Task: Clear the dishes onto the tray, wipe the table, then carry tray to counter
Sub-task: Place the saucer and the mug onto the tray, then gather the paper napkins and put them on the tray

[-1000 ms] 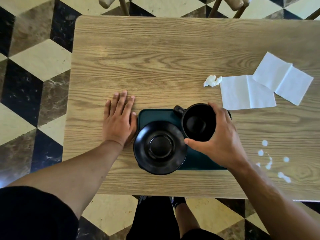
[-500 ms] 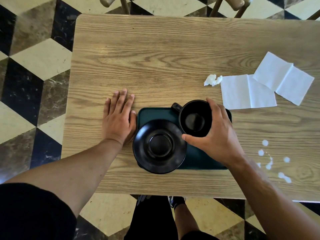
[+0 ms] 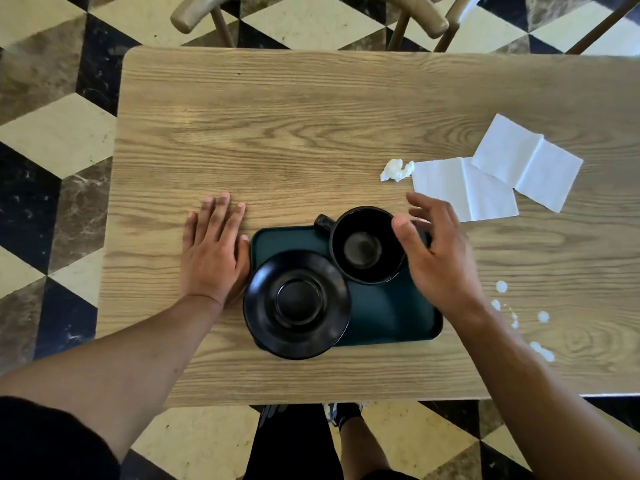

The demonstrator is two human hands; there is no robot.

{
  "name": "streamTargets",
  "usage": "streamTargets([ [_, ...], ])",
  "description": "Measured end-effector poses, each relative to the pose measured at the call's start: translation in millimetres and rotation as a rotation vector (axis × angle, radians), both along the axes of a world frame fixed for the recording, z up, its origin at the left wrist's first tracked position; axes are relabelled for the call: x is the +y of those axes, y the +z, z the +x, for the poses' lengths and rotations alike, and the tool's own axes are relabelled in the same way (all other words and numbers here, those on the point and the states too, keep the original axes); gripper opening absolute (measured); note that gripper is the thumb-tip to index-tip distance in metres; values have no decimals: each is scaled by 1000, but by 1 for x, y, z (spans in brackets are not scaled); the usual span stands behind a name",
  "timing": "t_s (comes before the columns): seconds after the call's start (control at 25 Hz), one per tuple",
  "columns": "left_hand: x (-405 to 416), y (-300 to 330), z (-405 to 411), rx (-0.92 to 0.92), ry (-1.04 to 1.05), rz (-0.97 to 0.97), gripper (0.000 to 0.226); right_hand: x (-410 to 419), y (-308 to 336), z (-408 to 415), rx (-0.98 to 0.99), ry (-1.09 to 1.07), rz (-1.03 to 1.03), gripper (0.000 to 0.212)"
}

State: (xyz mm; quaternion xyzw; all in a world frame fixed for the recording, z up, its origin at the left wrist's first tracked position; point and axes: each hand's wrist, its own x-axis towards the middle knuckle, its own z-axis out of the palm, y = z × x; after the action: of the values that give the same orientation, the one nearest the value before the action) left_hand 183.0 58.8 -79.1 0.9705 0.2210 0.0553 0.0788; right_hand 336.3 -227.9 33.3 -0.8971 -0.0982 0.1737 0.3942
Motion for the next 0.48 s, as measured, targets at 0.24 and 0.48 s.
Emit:
streamTargets([
  [0.24,1,-1,0,-27,-6,8,58,-39,-38,57,-145,-351,-251,21],
  [0.48,0,-4,1,-37,-5,40,57,-50,-58,63,-112,-451,-294,32],
])
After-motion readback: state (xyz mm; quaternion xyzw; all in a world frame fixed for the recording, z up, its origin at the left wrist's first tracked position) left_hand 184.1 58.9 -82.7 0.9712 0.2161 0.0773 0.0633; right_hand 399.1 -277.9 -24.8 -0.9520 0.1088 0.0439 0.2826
